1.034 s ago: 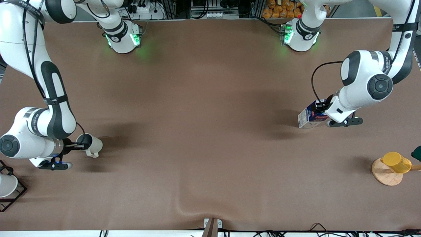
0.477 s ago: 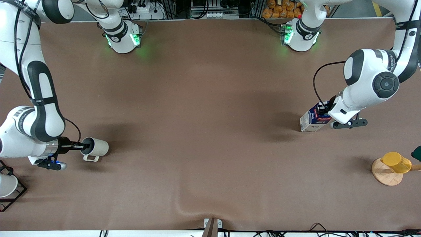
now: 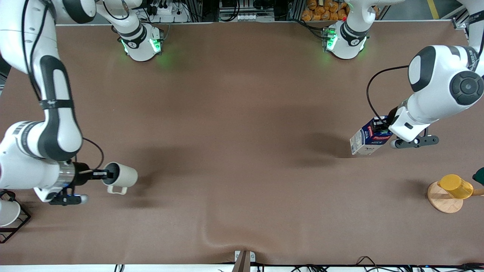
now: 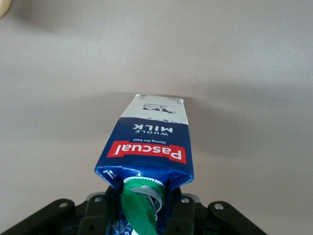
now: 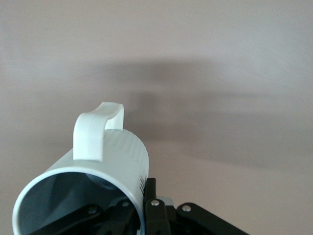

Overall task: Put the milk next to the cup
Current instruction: 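Lift the mug with the right gripper while the left gripper lifts the carton, then carry the mug to the table middle with the right gripper and release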

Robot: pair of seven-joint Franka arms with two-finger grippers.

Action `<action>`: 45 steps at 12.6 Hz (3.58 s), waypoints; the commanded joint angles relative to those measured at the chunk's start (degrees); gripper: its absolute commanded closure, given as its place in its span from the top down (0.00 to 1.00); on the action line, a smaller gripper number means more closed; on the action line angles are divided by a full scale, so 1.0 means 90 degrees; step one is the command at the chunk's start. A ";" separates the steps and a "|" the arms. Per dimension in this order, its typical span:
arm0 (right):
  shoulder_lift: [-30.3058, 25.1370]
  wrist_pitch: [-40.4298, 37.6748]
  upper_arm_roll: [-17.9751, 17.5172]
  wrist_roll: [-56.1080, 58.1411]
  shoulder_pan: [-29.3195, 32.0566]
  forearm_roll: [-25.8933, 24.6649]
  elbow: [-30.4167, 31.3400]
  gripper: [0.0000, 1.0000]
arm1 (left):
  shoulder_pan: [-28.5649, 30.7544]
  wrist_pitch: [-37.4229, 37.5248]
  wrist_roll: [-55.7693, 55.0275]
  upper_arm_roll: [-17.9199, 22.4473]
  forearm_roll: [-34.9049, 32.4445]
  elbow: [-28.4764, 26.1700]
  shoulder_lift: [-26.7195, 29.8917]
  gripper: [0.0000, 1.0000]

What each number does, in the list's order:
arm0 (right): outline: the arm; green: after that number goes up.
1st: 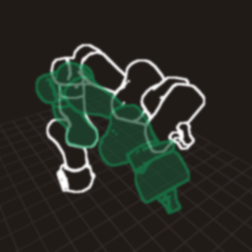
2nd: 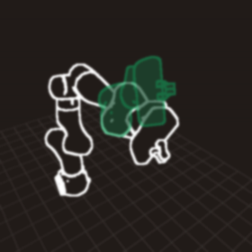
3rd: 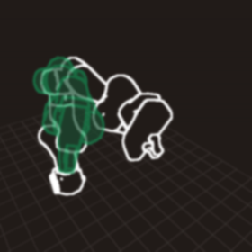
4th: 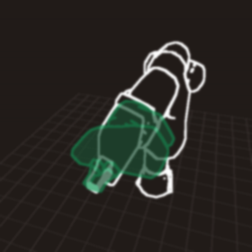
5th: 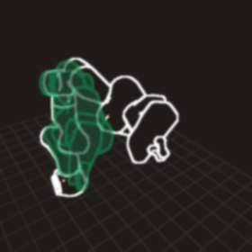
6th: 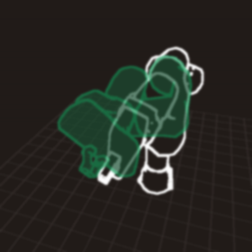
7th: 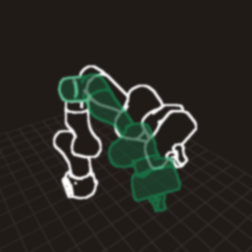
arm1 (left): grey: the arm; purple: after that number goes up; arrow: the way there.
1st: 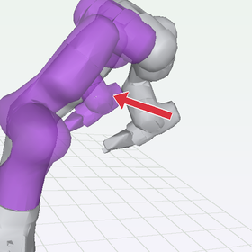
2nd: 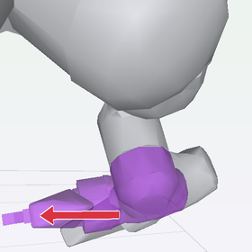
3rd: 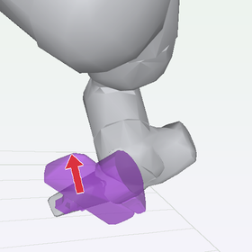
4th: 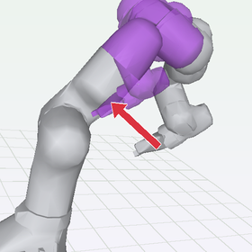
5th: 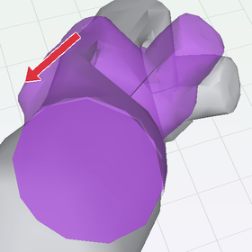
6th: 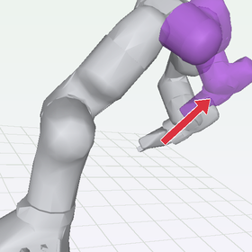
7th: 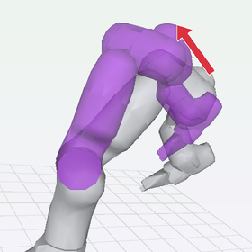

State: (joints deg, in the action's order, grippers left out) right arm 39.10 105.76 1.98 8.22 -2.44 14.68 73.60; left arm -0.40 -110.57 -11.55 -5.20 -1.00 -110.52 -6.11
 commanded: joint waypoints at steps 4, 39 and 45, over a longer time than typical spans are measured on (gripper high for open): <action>0.0050 0.1071 0.0074 0.0054 -0.1328 0.0087 -0.0161 0.00 | -0.0014 0.0624 -0.0444 -0.0281 0.0062 0.0579 0.0073 0.34; -0.0533 0.1120 0.0093 0.1997 -0.2885 -0.0430 0.0315 1.00 | -0.1858 0.0753 -0.4879 -0.1893 0.0140 0.2621 -0.1780 0.34; -0.2827 0.0897 0.0151 0.1968 -0.1528 -0.0499 0.2601 1.00 | -0.2601 0.1153 -0.4792 -0.1844 -0.0368 0.3168 -0.2504 0.35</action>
State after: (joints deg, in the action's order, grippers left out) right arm 22.93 114.28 4.26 26.49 -19.29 10.81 87.28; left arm -22.16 -102.90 -54.24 -22.31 -2.31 -85.16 -27.08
